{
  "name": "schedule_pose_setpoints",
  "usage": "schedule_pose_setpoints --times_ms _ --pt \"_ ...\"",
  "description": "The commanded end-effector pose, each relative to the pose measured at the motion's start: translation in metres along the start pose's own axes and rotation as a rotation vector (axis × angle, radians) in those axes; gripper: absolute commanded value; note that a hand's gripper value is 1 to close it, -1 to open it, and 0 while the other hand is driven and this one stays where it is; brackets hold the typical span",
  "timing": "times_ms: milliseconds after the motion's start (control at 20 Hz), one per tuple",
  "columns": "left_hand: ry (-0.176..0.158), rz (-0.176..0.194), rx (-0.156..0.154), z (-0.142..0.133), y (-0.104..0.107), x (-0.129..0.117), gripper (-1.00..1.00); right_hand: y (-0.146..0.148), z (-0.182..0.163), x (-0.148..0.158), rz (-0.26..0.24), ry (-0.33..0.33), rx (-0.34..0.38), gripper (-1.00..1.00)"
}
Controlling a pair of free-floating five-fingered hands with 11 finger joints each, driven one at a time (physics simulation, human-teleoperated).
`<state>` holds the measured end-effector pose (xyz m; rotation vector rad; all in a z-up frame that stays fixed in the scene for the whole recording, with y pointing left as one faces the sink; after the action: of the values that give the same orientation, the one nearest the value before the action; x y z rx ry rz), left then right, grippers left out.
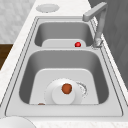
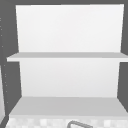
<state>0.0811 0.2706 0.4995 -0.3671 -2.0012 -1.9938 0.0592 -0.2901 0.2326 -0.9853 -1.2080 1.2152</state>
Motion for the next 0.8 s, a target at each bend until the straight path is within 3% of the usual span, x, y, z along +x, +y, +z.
schedule_pose_setpoints --times_ms 0,200,450,550,750 --pt "0.009 0.006 -0.024 -0.01 0.019 0.03 1.0 0.0 0.0 0.0 0.0 0.0 0.0 0.0" --pt "-0.002 0.006 -0.041 -0.022 0.04 0.057 1.0 0.0 0.0 0.0 0.0 0.0 0.0 0.0" --pt "0.001 0.003 -0.033 -0.037 0.07 0.086 1.0 0.0 0.0 0.0 0.0 0.0 0.0 0.0" --pt "0.011 0.024 -0.02 -0.037 0.084 0.089 1.0 0.0 0.0 0.0 0.0 0.0 0.0 0.0" --pt "0.012 0.022 -0.019 -0.046 0.112 0.101 1.0 0.0 0.0 0.0 0.0 0.0 0.0 0.0"
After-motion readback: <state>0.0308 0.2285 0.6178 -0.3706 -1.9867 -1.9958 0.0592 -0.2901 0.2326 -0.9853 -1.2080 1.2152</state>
